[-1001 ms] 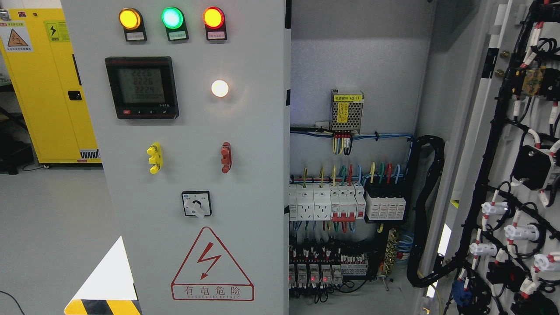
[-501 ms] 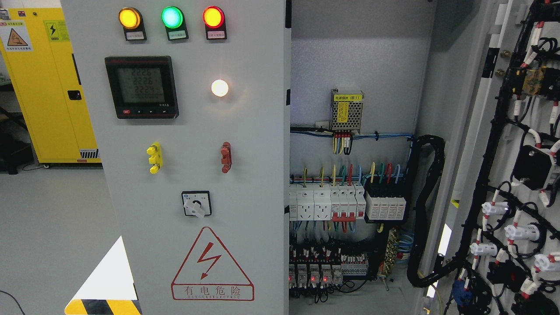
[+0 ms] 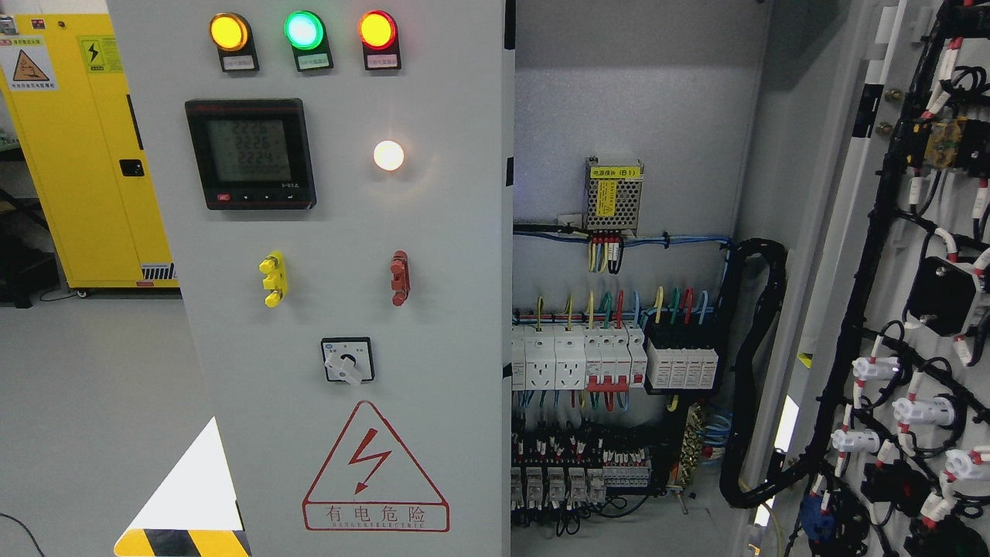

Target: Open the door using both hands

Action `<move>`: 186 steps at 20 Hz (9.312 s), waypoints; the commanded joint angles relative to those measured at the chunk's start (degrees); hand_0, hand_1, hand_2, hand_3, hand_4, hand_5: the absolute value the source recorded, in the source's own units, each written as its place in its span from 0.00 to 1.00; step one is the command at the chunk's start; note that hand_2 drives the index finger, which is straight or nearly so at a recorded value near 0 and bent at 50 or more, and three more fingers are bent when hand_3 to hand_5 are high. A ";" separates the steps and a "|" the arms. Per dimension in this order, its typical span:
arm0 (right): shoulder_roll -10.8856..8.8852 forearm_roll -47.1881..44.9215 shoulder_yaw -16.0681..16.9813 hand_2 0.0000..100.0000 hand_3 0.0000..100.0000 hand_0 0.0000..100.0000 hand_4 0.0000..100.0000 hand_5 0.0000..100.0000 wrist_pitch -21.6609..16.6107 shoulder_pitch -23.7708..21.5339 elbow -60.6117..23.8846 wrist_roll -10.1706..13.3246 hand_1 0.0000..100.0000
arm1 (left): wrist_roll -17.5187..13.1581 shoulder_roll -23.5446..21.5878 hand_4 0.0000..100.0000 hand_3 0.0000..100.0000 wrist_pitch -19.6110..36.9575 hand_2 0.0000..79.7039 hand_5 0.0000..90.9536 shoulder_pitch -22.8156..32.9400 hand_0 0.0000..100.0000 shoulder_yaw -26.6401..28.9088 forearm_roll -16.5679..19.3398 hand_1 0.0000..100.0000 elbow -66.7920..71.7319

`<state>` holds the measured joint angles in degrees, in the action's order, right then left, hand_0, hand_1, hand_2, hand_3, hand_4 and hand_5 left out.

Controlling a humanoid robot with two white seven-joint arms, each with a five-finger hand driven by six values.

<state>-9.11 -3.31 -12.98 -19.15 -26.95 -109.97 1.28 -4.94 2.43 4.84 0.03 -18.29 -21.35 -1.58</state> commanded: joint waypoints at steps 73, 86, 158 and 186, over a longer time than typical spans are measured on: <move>9.63 -25.69 2.52 0.00 0.00 0.21 0.00 0.00 29.61 69.76 32.27 -18.68 0.14 | 0.02 0.38 0.00 0.00 3.15 0.00 0.00 -2.05 0.00 0.10 -0.01 0.00 -0.35; 9.28 -26.13 2.88 0.00 0.00 0.21 0.00 0.00 29.53 73.35 37.11 -27.21 0.14 | 0.02 0.91 0.00 0.00 3.15 0.00 0.00 -2.05 0.00 0.10 0.07 0.00 -0.35; 4.54 -26.49 2.09 0.00 0.00 0.21 0.00 0.00 29.53 73.98 35.46 -53.05 0.14 | 0.02 0.30 0.00 0.00 3.15 0.00 0.00 -1.97 0.00 0.10 0.07 0.00 0.00; 9.27 -32.46 -32.89 0.00 0.00 0.21 0.00 0.00 30.49 57.98 12.77 -45.14 0.14 | 0.02 0.30 0.00 0.00 3.15 0.00 0.00 -1.53 0.00 0.10 -0.01 0.00 0.00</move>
<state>-3.09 -35.77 -34.76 11.30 32.06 -92.56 -44.08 -4.87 2.74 8.03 0.00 -18.19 -21.36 0.00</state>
